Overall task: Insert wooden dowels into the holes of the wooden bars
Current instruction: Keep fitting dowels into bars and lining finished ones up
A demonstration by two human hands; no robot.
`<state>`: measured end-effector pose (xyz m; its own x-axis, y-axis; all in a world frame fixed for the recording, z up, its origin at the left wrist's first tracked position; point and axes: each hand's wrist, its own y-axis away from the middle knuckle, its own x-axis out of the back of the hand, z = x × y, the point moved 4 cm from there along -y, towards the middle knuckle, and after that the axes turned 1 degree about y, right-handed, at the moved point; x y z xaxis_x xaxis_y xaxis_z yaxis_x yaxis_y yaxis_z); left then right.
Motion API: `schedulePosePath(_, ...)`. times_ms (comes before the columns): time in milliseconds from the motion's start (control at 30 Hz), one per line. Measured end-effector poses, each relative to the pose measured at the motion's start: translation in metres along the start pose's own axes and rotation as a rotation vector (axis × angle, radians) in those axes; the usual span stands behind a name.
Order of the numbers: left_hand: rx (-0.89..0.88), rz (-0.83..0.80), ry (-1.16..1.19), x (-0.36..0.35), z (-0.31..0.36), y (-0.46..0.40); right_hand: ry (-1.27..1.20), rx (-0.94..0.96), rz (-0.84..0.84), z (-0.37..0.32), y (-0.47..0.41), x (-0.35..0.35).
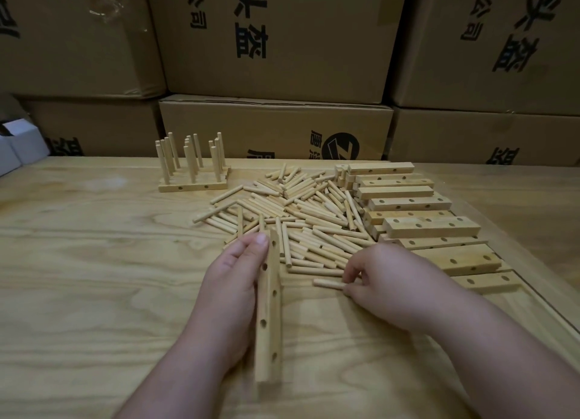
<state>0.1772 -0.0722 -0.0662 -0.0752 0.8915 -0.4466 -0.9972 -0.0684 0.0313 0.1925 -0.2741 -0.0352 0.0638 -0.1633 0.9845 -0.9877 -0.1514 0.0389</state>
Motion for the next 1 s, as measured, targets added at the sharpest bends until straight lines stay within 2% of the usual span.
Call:
schedulePosePath(67, -0.016, 0.002, -0.07, 0.001, 0.0, 0.001, -0.084, 0.023, 0.011, -0.001, 0.001, 0.003)
schedulePosePath(167, -0.016, 0.012, -0.11, -0.001, 0.0, 0.001, -0.383, 0.112, 0.067, -0.012, 0.005, 0.015)
schedulePosePath(233, -0.016, 0.018, -0.133, -0.001, 0.0, 0.001, -0.477, 0.184, 0.095, -0.022, 0.01, 0.023)
schedulePosePath(533, -0.057, 0.016, -0.263, -0.003, 0.005, 0.004, -0.465, 0.223, 0.138, -0.03, 0.017, 0.029)
schedulePosePath(1000, -0.024, -0.046, -0.187, -0.003, 0.002, 0.004, -0.445, 0.243, 0.246, -0.036, 0.018, 0.025)
